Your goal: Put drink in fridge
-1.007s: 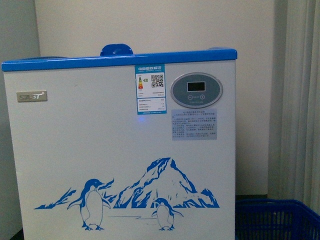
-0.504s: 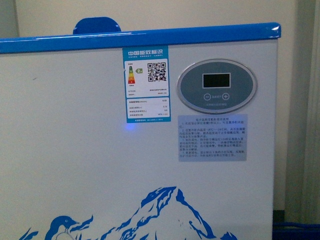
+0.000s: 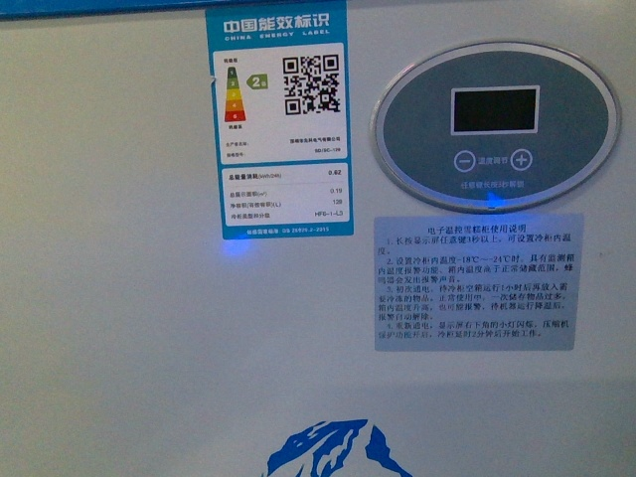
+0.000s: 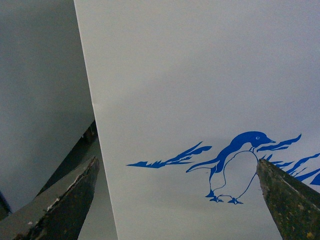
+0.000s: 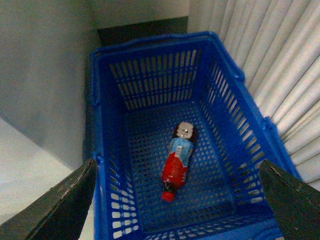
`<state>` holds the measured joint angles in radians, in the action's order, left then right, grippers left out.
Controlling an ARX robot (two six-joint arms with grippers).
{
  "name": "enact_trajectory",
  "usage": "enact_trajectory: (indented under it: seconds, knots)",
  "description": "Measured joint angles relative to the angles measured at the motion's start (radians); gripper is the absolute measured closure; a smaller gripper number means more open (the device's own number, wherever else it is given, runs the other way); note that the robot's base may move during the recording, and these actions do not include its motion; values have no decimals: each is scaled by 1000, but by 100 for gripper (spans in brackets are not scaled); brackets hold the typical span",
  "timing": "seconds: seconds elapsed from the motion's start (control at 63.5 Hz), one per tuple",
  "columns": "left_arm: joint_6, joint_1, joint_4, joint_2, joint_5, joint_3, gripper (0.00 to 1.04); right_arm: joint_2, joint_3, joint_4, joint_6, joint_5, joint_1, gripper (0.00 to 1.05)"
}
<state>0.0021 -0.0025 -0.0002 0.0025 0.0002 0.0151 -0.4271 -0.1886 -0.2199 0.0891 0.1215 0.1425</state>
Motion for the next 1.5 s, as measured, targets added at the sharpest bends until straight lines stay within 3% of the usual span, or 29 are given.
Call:
enact_trajectory:
  seconds: [0.094,0.142,0.236,0.488,0.74,1.133,1.496]
  knots:
    - [0,0,0,0,0,0,8,-201,-51,91,-4,-81,129,8]
    - [0,0,0,0,0,0,8,-424,-100,214,-11,-90,214,8]
    - [0,0,0,0,0,0,8,-715,-168,352,-9,-95,252,8]
    - [0,0,0,0,0,0,8,-1329,-359,574,40,-68,229,8]
    - [0,0,0,0,0,0,8,-1843,-601,707,158,-16,114,8]
    - [0,0,0,0,0,0,8,-2309,-1048,605,241,52,95,8]
    - [0,0,0,0,0,0,8,-2492,-1274,528,258,61,89,8]
